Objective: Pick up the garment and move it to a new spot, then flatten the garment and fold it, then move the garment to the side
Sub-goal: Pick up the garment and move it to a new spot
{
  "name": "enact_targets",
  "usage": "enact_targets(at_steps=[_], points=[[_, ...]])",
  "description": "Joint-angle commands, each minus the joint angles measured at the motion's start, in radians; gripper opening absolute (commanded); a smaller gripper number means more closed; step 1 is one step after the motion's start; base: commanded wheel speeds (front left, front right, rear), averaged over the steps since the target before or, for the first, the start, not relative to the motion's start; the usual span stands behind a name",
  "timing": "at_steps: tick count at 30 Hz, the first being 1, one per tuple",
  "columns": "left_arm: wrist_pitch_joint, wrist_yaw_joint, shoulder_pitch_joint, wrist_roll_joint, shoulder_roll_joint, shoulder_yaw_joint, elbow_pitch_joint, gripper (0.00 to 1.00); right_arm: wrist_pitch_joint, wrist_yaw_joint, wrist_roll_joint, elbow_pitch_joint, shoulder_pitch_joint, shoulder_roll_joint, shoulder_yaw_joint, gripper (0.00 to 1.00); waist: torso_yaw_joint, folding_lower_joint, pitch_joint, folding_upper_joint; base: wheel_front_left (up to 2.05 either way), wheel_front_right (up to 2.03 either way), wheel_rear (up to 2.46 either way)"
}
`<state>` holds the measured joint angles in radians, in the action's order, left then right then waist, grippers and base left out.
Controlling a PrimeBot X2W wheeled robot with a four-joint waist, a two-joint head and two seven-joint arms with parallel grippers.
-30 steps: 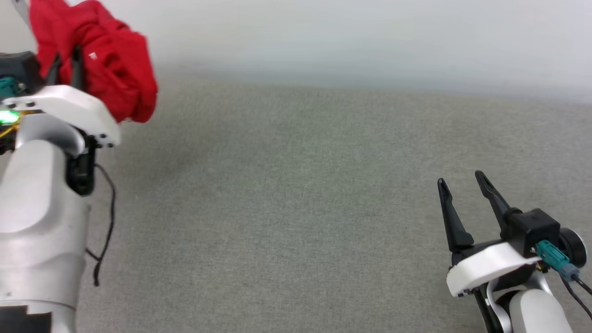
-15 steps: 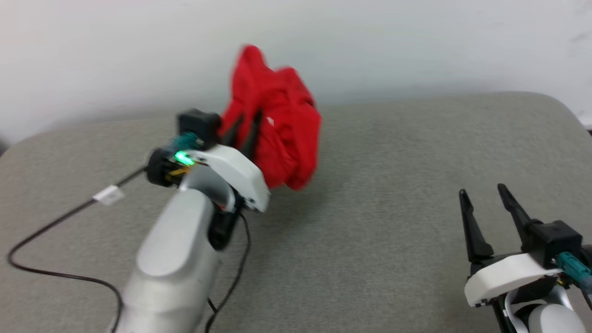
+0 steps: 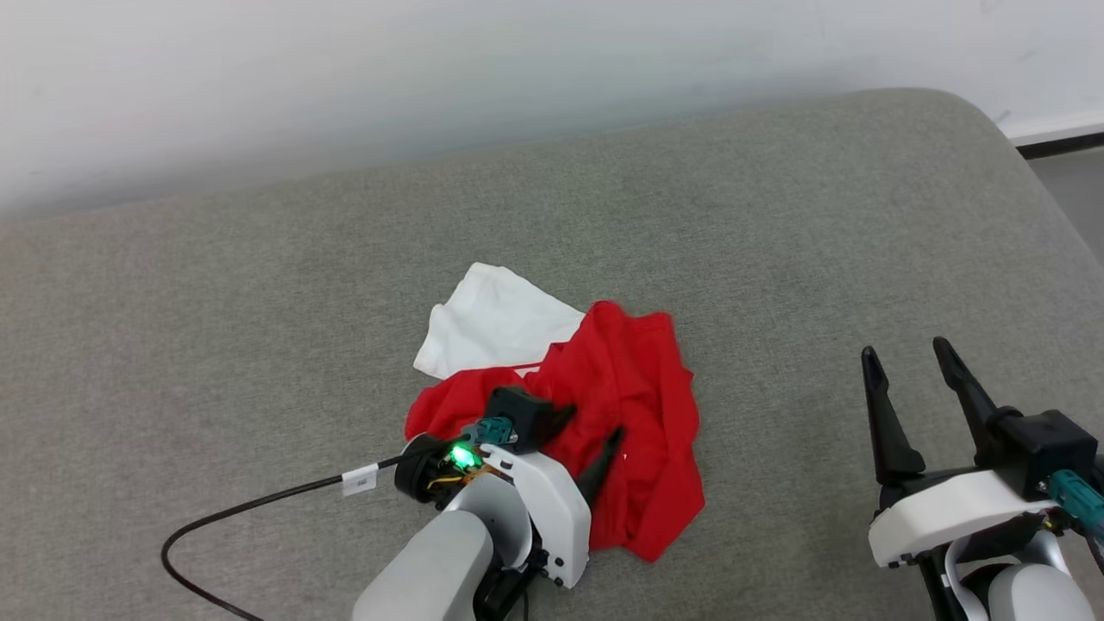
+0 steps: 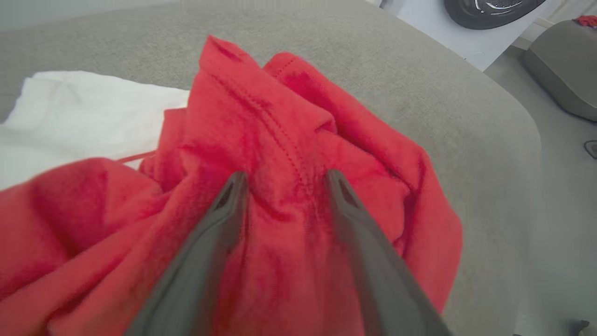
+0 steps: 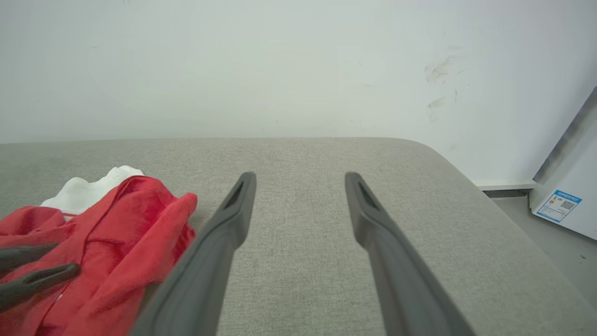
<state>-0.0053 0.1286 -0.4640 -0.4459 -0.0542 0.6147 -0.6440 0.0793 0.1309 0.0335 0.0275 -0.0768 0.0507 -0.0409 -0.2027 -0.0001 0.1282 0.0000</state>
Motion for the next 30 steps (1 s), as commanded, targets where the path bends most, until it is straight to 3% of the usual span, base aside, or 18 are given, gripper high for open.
enact_targets(at_steps=[1, 4, 11, 23, 30], points=[[-0.024, 0.001, 0.002, -0.003, -0.004, 0.002, 0.01, 1.0, 0.006, 0.0, 0.004, 0.003, -0.012, -0.001, -0.005, 1.0, 0.007, 0.0001, 0.0, 0.0, 0.0, 0.0, 0.0], [-0.099, -0.006, -0.005, 0.013, -0.009, 0.001, 0.038, 1.0, 0.004, 0.0, -0.002, 0.007, -0.013, -0.001, -0.007, 1.0, 0.03, 0.0001, -0.011, 0.0, 0.0, 0.0, 0.0], [-0.231, -0.078, -0.002, 0.038, -0.026, -0.053, 0.13, 1.0, -0.006, 0.0, -0.015, 0.003, 0.004, -0.001, -0.016, 1.0, 0.101, 0.0001, -0.061, 0.0, 0.0, 0.0, 0.0], [-0.261, -0.247, 0.144, 0.027, -0.134, -0.246, 0.284, 1.0, -0.035, 0.0, -0.012, -0.032, 0.054, 0.0, -0.028, 1.0, 0.193, 0.0001, -0.121, 0.0, 0.0, 0.0, 0.0], [-0.259, -0.285, 0.263, 0.042, -0.204, -0.282, 0.368, 1.0, -0.049, 0.0, -0.007, -0.048, 0.089, 0.0, -0.018, 1.0, 0.198, 0.0001, -0.146, 0.0, 0.0, 0.0, 0.0]])
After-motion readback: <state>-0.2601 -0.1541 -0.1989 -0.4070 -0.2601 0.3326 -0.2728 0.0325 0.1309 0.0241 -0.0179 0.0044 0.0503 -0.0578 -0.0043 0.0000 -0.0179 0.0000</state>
